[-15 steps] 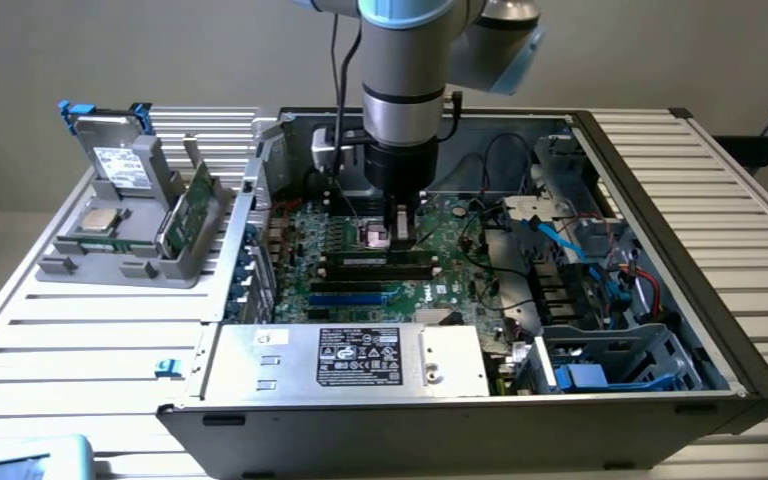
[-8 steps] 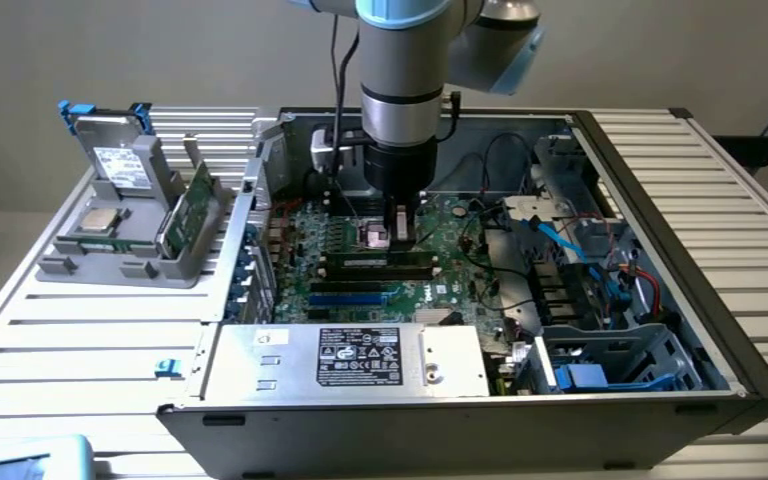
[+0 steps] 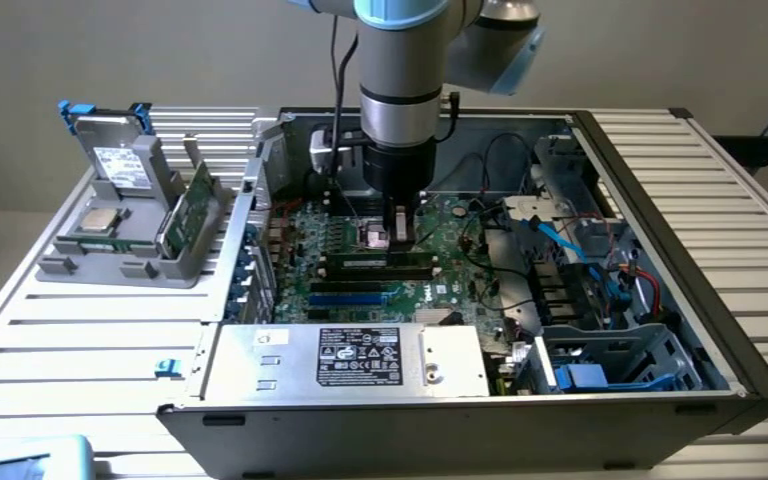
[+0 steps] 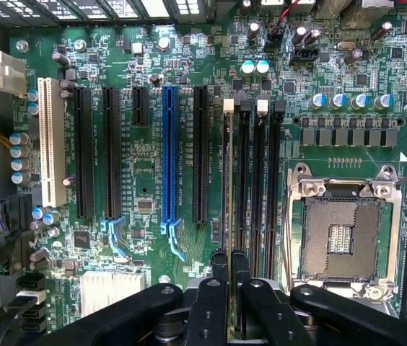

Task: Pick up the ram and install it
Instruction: 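Insert the ram into the slot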

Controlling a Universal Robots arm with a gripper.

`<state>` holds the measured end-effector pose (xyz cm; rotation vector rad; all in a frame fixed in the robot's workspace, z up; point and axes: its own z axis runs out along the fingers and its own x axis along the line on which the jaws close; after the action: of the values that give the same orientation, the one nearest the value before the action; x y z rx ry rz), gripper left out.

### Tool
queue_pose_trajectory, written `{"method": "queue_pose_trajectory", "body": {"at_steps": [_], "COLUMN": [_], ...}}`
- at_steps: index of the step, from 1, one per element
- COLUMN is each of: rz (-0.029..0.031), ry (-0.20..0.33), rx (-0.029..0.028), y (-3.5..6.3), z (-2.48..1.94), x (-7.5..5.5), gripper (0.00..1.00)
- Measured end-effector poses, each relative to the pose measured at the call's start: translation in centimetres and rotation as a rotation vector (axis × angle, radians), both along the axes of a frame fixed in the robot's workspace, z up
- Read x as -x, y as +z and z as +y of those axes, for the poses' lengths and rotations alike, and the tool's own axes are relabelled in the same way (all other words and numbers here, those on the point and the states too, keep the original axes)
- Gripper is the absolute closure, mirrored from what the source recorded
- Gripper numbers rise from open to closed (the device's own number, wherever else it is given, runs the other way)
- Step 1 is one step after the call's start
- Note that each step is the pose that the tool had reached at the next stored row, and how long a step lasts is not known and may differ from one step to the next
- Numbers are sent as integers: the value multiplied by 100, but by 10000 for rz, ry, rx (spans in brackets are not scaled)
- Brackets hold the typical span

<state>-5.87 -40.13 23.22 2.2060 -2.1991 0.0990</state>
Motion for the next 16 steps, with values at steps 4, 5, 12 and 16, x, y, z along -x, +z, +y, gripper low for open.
{"method": "queue_pose_trajectory", "body": {"at_steps": [4,5,12,16], "rz": [-18,-25,-54,-63], "ry": [0,0,1,0], "rx": [0,2,15,16], "y": [-3,-5,-18,-25], "z": [0,0,1,1], "x": [0,1,11,13], "gripper": [86,86,86,86]}}
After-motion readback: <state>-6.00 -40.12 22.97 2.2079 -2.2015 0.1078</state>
